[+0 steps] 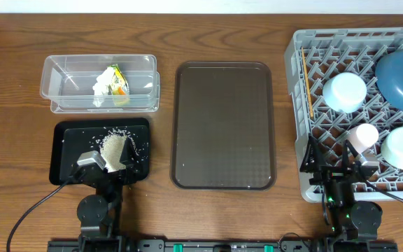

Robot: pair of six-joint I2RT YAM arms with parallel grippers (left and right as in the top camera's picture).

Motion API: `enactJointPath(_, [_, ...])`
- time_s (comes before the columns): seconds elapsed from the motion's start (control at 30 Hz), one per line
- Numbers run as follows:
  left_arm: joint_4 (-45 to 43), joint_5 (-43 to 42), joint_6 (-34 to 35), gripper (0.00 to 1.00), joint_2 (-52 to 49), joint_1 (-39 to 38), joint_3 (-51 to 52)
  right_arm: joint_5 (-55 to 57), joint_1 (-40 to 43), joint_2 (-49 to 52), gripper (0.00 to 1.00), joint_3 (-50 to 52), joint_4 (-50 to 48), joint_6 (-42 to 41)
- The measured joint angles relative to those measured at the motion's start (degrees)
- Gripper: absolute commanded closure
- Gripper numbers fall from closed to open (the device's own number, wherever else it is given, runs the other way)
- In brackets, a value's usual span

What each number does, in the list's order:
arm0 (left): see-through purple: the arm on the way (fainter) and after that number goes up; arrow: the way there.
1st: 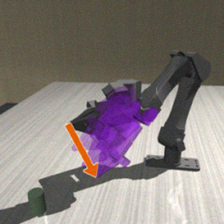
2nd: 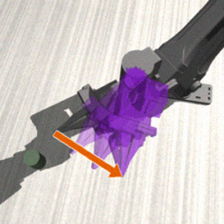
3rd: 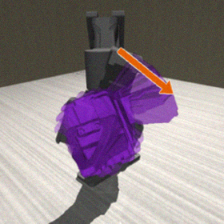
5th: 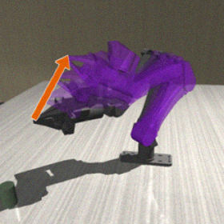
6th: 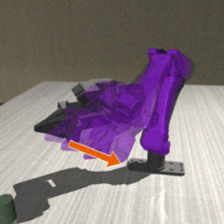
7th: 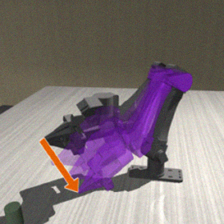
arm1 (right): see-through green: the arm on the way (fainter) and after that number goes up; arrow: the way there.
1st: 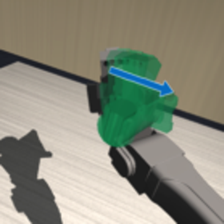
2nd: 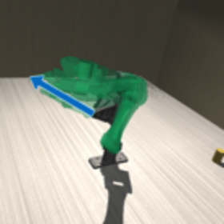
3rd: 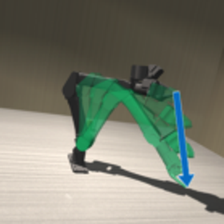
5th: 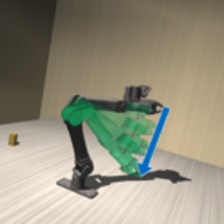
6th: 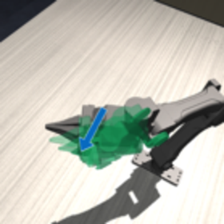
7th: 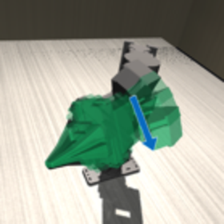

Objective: Sort waste into correct bins and load items into the dishwasher rack

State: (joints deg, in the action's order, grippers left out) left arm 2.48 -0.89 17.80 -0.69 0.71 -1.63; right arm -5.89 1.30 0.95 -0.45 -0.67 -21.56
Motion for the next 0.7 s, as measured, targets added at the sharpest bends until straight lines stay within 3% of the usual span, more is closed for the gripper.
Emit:
enactJointPath(0.47, [0.0,0.0,0.0,0.09,0.0,0.0,0.0,0.13,0.0,-0.26,0.01,0.04,4.28,21.29])
enactJointPath(0.7, [0.0,0.0,0.02,0.09,0.0,0.0,0.0,0.72,0.0,-0.28,0.01,0.04,4.31,25.59])
